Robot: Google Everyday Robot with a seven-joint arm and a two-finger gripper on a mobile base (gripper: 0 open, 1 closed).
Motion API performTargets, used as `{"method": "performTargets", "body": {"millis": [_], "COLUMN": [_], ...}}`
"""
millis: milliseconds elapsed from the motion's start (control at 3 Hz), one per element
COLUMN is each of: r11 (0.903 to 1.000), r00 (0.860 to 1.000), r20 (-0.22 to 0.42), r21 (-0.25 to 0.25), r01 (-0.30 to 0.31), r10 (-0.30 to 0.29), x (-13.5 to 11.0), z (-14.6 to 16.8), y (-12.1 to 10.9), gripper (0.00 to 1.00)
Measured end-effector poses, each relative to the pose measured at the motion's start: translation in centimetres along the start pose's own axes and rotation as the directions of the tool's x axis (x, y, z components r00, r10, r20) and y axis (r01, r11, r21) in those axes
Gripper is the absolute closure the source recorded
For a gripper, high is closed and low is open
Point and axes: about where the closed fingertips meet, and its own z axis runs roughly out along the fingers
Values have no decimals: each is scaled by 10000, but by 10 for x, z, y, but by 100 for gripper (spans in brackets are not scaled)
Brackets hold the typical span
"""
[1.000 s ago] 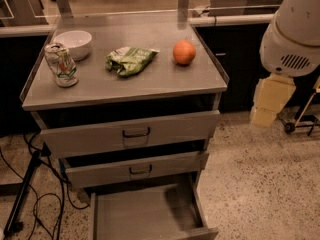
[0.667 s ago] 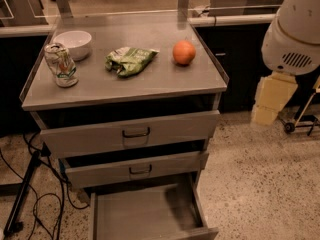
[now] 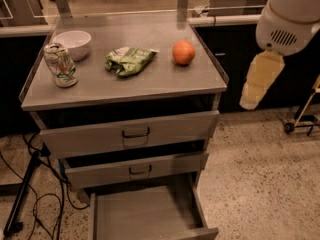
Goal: Place orange into bottom drawer
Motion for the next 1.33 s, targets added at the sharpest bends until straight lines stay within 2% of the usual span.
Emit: {"method": "performTargets", "body": {"millis": [333, 667, 1000, 1333], "r11": [9898, 9756, 9757, 9732], "r00": [9899, 9761, 9761, 9706], "r20": [194, 501, 502, 705], "r21": [210, 482, 483, -140], "r01": [-1410, -2140, -2139, -2297], "r10": [1406, 2116, 2115, 2301], "x": [-10, -21, -21, -49], "z": [0, 7, 7, 13], "y": [-38, -74, -75, -72], "gripper": [0, 0, 0, 0]}}
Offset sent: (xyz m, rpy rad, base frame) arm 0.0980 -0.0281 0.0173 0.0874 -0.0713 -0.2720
